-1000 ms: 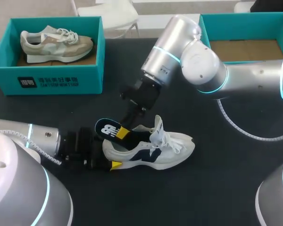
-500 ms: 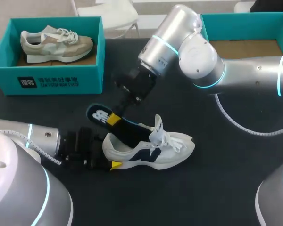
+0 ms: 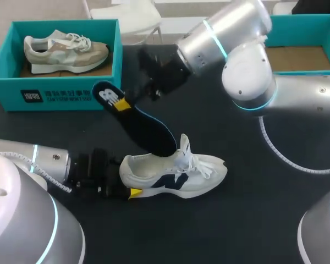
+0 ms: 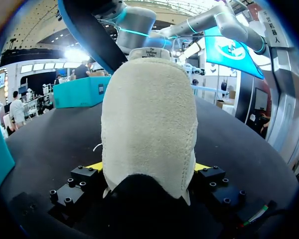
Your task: Take the shoe out of the shoebox, open the shoe tongue, remove and reinsert the insole, then place the shoe into the shoebox
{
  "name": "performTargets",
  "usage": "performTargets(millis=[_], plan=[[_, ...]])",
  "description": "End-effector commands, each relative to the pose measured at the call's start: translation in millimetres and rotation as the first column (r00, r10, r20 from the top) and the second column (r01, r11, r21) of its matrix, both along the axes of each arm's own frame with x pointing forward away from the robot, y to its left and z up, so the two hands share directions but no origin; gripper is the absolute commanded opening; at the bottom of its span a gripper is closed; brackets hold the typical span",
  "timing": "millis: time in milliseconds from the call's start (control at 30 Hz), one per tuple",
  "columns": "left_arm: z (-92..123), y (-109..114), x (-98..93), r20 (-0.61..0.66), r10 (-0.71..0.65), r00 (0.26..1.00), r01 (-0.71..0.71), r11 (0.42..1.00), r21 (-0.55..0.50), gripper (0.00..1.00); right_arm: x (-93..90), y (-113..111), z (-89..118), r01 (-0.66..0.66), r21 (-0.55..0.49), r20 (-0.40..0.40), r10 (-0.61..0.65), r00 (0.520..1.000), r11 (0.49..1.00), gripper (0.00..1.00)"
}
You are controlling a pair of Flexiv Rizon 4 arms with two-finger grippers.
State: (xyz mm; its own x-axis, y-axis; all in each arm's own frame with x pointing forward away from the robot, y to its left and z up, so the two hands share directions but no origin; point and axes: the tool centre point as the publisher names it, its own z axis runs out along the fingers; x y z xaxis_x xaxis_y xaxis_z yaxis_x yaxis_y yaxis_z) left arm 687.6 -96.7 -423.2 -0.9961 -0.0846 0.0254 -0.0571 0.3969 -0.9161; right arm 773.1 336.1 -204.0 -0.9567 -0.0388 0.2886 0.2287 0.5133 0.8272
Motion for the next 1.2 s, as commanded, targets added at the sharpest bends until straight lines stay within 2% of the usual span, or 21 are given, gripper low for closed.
performTargets(millis=[33,533,567,667,700,767,800,900,1033,1200], plan=[[-4.3,-1.2,-3.5,0.001,0.002,1.000,-0.002,1.000,0.003,0.00,-11.8,-9.2,0.2,0.157,0.018,0.093,-0.158,0.983,0.987,0.00],[-4.3,-1.2,-3.5,0.001,0.002,1.000,-0.002,1.000,0.003,0.00,-11.8,-9.2,0.2,0.157,0.018,0.093,-0.158,0.983,0.987,0.00],[-4.3,-1.2,-3.5,0.001,0.002,1.000,-0.002,1.000,0.003,0.00,-8.9,-8.3,6.1,0.170,0.026,0.102,-0.172,0.980,0.985,0.00],[-4.3,-1.2,-3.5,0.001,0.002,1.000,-0.002,1.000,0.003,0.00,-3.8,-6.1,23.9,0.189,0.092,0.052,-0.194,0.980,0.978,0.00],[-4.3,-1.2,-3.5,0.001,0.002,1.000,-0.002,1.000,0.003,0.00,-2.4,-3.9,30.6,0.199,0.138,0.005,-0.202,0.979,0.970,0.00],[-4.3,-1.2,-3.5,0.001,0.002,1.000,-0.002,1.000,0.003,0.00,0.7,0.4,43.3,0.189,0.181,-0.023,-0.188,0.982,0.965,0.00],[-4.3,-1.2,-3.5,0.001,0.002,1.000,-0.002,1.000,0.003,0.00,1.6,3.2,48.9,0.198,0.235,-0.068,-0.188,0.980,0.952,0.00],[-4.3,-1.2,-3.5,0.001,0.002,1.000,-0.002,1.000,0.003,0.00,4.2,5.4,66.4,0.182,0.295,-0.115,-0.154,0.981,0.938,0.00],[-4.3,-1.2,-3.5,0.001,0.002,1.000,-0.002,1.000,0.003,0.00,8.6,-0.7,90.1,0.172,0.330,-0.147,-0.129,0.981,0.928,0.00],[-4.3,-1.2,-3.5,0.001,0.002,1.000,-0.002,1.000,0.003,0.00,8.2,-17.6,101.6,0.164,0.339,-0.167,-0.112,0.980,0.926,0.00]])
